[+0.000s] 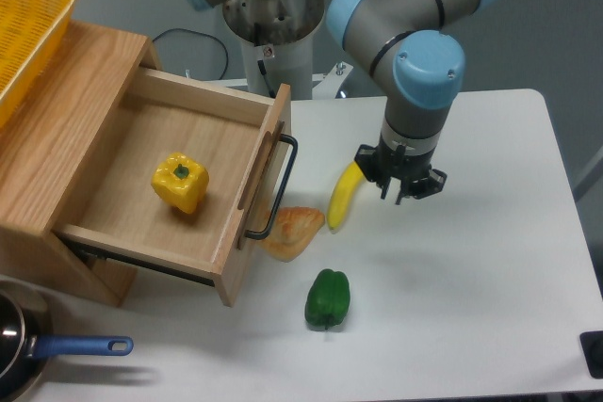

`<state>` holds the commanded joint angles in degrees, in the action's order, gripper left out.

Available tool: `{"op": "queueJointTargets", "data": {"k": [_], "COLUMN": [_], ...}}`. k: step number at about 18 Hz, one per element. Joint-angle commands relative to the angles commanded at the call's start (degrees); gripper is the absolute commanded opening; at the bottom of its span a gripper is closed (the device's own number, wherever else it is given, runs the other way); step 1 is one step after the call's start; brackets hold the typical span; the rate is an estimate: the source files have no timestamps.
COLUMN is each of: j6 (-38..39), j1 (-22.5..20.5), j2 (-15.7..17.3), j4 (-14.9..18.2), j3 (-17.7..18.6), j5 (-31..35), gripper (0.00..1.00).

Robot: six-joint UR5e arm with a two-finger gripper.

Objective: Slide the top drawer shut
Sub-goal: 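Lower the gripper beside the drawer front near its metal handle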

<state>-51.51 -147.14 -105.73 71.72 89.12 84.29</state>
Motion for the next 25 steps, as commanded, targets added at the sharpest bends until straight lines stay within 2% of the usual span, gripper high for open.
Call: {"op": "queueJointTargets", "data": {"k": [9,15,16,21,25], "j6": [1.1,2.5,3.0,4.3,4.9], "j1": [1.8,2.0,2.0,2.1,3.1], "j2": [2.0,3.1,3.4,4.9,5.9], "j4": [0.3,0.4,0.4,2.2,2.8], "j3": [-0.8,-0.7,-0.8,-0.7,-0.1], "j5": [-2.3,-2.9,-3.6,-6.7,-6.8], "gripper": [0.22,0.17,0.14,0.12,0.10]}}
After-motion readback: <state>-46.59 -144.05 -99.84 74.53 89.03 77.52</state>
